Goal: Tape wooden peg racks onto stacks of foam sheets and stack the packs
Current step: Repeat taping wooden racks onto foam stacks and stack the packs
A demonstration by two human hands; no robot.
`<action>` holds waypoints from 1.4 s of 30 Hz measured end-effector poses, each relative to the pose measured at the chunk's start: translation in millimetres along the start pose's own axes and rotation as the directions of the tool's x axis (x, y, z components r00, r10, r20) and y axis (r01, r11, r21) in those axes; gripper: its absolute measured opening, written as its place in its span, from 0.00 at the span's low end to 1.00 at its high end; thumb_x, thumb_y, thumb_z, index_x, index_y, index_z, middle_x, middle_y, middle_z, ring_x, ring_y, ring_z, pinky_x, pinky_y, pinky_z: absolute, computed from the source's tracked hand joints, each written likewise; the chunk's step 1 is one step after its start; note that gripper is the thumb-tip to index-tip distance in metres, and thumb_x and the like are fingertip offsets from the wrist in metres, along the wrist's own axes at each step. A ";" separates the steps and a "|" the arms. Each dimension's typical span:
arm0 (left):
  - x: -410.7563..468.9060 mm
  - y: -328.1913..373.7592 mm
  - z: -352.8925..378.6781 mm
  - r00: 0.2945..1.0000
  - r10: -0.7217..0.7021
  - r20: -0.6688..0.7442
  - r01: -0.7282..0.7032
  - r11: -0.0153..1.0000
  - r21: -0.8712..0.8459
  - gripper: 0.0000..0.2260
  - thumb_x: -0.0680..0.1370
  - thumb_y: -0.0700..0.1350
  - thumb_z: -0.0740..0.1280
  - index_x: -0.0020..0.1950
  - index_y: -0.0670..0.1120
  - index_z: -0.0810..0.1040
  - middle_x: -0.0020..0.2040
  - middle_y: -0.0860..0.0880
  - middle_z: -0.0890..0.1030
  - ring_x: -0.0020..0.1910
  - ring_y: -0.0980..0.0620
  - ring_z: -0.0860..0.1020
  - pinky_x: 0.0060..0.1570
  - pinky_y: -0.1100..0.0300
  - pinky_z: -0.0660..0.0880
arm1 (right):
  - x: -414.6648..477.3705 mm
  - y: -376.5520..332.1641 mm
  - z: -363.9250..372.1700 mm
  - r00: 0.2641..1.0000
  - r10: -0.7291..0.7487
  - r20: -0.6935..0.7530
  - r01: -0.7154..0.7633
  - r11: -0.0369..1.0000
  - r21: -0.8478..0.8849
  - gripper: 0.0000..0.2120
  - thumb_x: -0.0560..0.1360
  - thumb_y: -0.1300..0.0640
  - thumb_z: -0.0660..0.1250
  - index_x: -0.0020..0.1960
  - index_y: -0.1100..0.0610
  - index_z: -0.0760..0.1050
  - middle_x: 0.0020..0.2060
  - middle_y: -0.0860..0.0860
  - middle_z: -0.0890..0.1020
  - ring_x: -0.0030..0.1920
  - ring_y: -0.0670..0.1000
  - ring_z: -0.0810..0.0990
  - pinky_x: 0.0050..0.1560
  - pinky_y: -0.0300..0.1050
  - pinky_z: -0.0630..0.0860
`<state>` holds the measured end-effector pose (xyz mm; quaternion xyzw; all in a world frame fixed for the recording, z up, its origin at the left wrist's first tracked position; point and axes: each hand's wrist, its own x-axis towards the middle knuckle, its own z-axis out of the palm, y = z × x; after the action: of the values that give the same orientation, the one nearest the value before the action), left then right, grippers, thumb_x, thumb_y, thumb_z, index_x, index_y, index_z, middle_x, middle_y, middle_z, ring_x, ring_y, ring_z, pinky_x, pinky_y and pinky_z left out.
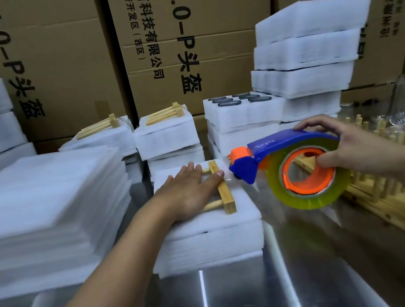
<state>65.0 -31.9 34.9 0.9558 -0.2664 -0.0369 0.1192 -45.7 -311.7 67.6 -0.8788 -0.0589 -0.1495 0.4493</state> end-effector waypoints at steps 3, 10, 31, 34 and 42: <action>-1.3 -0.3 -0.5 1.000 -0.013 -0.016 0.012 0.999 -0.036 0.32 0.78 0.65 0.42 0.78 0.49 0.48 0.79 0.50 0.45 0.77 0.55 0.43 0.74 0.53 0.43 | 4.1 -5.9 -9.9 0.999 -0.029 0.026 0.032 0.994 -0.105 0.30 0.70 0.69 0.70 0.54 0.33 0.73 0.60 0.48 0.72 0.46 0.61 0.81 0.47 0.59 0.79; -2.6 -0.6 1.1 1.000 -0.011 -0.024 0.009 0.996 -0.093 0.35 0.77 0.67 0.42 0.78 0.49 0.47 0.78 0.51 0.45 0.76 0.56 0.42 0.74 0.54 0.41 | -6.6 11.8 -44.1 0.998 -0.012 0.064 0.032 0.946 -0.323 0.39 0.70 0.70 0.70 0.56 0.23 0.69 0.56 0.37 0.67 0.55 0.42 0.73 0.45 0.38 0.73; -0.9 -1.5 3.9 0.999 0.019 -0.042 -0.021 0.999 -0.043 0.33 0.76 0.67 0.39 0.78 0.54 0.50 0.79 0.51 0.46 0.77 0.55 0.43 0.74 0.52 0.42 | 33.6 -6.1 -11.4 0.914 0.232 0.334 -0.046 0.875 -0.481 0.35 0.72 0.70 0.65 0.61 0.30 0.69 0.57 0.42 0.73 0.52 0.46 0.77 0.46 0.41 0.78; -1.8 -1.0 3.2 0.999 0.031 -0.034 -0.032 0.999 -0.019 0.32 0.76 0.66 0.38 0.78 0.54 0.50 0.79 0.51 0.45 0.77 0.54 0.42 0.74 0.52 0.42 | 38.6 -8.1 -11.1 0.900 0.310 0.305 -0.092 0.821 -0.563 0.32 0.72 0.68 0.66 0.63 0.34 0.69 0.50 0.45 0.80 0.45 0.45 0.80 0.38 0.35 0.75; -2.2 -1.7 2.8 0.999 0.038 -0.032 -0.038 0.999 -0.014 0.32 0.77 0.66 0.38 0.78 0.54 0.49 0.79 0.51 0.45 0.77 0.54 0.42 0.74 0.51 0.42 | 28.6 4.4 -24.2 0.918 0.255 0.303 -0.123 0.911 -0.393 0.37 0.73 0.73 0.63 0.55 0.29 0.74 0.42 0.39 0.82 0.34 0.45 0.80 0.34 0.38 0.77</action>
<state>63.5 -30.0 31.8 0.9501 -0.2821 -0.0214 0.1310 -22.6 -334.7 86.7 -0.9608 -0.0220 0.0447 0.2727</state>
